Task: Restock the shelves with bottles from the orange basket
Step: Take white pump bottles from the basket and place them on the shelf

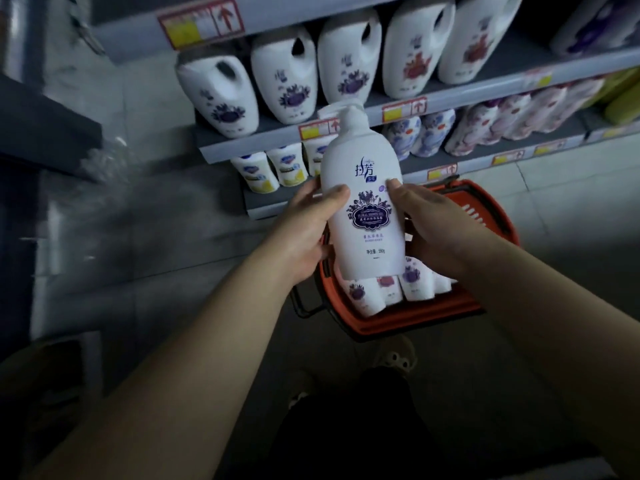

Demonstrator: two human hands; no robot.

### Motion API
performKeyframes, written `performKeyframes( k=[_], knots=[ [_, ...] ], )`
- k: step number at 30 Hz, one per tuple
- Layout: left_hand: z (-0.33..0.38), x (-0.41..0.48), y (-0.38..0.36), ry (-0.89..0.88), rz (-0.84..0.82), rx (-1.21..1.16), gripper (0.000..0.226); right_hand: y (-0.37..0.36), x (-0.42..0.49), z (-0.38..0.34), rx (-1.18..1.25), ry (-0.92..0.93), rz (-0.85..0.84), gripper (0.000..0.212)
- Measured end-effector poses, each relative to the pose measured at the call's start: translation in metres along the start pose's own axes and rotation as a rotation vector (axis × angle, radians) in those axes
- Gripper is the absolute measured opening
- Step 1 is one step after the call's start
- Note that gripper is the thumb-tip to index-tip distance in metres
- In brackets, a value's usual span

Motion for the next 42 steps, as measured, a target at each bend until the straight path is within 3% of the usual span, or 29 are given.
performKeyframes(
  k=[3, 9, 17, 25, 28, 35, 42],
  knots=[
    [0.031, -0.010, -0.018, -0.061, 0.021, -0.018, 0.038, 0.002, -0.004, -0.040, -0.041, 0.036, -0.042, 0.039],
    [0.088, -0.035, -0.047, -0.213, 0.061, -0.031, 0.036, 0.001, -0.015, -0.111, -0.098, 0.112, -0.145, 0.023],
    [0.149, -0.054, -0.064, -0.391, 0.097, -0.034, 0.037, -0.012, -0.027, -0.181, -0.154, 0.201, -0.244, 0.029],
    [0.217, -0.029, -0.048, -0.628, 0.166, 0.086, 0.040, -0.041, 0.011, -0.243, -0.337, 0.445, -0.195, 0.029],
    [0.239, -0.011, -0.026, -0.688, 0.176, 0.091, 0.034, -0.064, 0.039, -0.261, -0.398, 0.547, -0.139, 0.034],
    [0.294, 0.020, 0.037, -0.818, 0.190, 0.174, 0.045, -0.133, 0.084, -0.299, -0.536, 0.841, -0.001, 0.045],
    [0.341, 0.043, 0.083, -0.910, 0.235, 0.293, 0.048, -0.185, 0.127, -0.310, -0.509, 0.891, 0.040, 0.047]
  ],
)
Point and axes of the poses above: each hand's wrist, its own x-axis towards the middle knuckle, its own y-axis out of the back of the hand, z = x × y, the point moved 6 cm from there along x, towards the middle knuckle, and after that the axes turned 7 degrees about -x, right-handed, at the moved point
